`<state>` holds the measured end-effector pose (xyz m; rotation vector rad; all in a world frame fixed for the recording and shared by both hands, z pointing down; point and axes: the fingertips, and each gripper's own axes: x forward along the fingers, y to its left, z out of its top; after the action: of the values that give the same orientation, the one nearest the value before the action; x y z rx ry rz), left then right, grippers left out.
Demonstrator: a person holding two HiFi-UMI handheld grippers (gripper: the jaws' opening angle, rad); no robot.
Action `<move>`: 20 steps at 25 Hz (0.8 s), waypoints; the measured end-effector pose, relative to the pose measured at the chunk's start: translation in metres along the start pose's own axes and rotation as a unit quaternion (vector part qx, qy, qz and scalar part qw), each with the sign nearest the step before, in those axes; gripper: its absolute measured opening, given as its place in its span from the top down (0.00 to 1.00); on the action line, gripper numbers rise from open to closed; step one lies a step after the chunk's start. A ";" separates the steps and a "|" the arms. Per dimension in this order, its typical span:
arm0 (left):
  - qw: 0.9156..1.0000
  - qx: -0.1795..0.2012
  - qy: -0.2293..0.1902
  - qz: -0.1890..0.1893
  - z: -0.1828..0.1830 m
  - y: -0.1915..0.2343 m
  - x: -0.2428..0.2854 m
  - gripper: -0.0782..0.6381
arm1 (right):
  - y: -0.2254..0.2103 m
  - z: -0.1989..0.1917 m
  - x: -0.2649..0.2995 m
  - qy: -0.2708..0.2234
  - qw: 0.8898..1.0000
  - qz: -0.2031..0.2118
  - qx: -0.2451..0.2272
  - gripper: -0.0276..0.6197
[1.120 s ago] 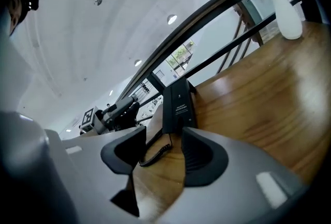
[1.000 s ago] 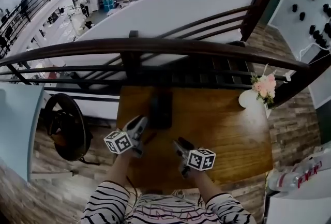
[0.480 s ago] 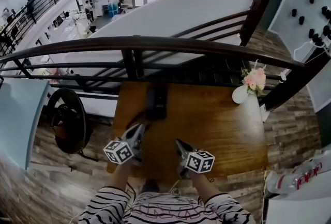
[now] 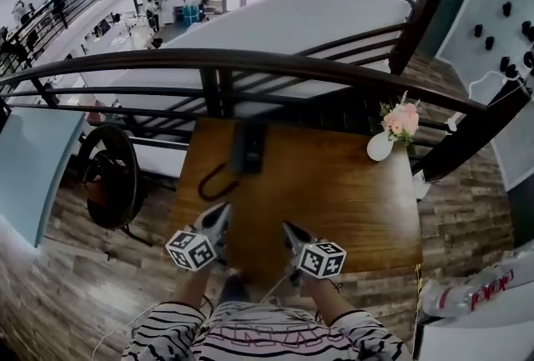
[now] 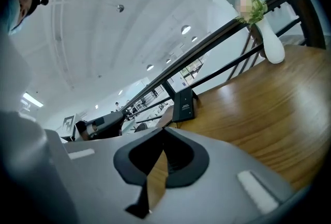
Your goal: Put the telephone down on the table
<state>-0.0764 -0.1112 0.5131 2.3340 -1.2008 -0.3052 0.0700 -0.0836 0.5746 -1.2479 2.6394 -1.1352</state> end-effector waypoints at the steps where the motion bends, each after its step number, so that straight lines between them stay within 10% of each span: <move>1: 1.000 0.002 -0.001 0.001 -0.002 -0.007 -0.004 0.89 | 0.001 -0.001 -0.006 0.000 1.000 0.002 -0.003 0.96; 20: 0.996 0.032 0.021 0.075 -0.072 -0.073 -0.066 0.89 | 0.015 -0.052 -0.080 0.042 0.998 0.024 -0.037 0.96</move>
<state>-0.0349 0.0015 0.5353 2.2763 -1.3732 -0.1668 0.0994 0.0085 0.5809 -1.1672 2.7805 -1.1176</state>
